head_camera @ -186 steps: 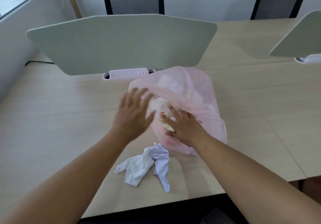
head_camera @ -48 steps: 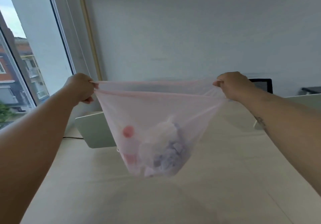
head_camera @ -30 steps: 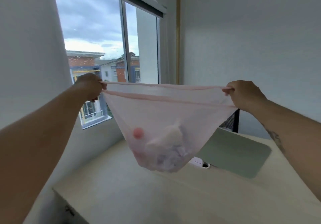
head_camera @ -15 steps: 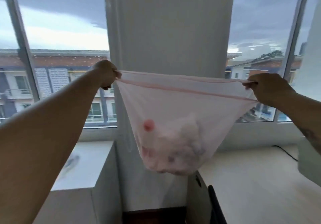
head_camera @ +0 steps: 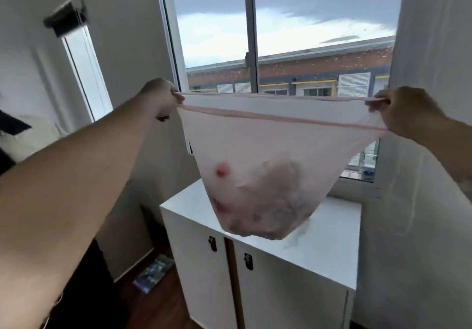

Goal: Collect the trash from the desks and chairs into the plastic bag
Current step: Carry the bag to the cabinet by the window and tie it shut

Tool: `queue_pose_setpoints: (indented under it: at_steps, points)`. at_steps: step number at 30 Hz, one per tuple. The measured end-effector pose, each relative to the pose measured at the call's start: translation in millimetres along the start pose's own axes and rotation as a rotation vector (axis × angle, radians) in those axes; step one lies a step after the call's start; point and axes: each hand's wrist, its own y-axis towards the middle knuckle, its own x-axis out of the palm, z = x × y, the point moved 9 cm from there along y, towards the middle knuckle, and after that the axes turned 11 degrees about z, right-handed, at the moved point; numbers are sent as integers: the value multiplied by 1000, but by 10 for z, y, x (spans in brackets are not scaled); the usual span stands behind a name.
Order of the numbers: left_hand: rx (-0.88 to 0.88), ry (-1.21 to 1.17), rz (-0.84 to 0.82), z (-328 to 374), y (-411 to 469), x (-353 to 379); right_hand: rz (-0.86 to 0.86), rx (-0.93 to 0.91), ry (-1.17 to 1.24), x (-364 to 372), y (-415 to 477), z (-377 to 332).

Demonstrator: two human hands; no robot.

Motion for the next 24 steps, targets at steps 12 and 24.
queue_pose_setpoints:
  at_steps: [12,24]
  points:
    - [-706,-500,387,-2020,1490,916,-137,62,246,3272,483,-1001]
    - [-605,-512,608,-2382,1735,2365,-491,136,149,5619,-26,-651]
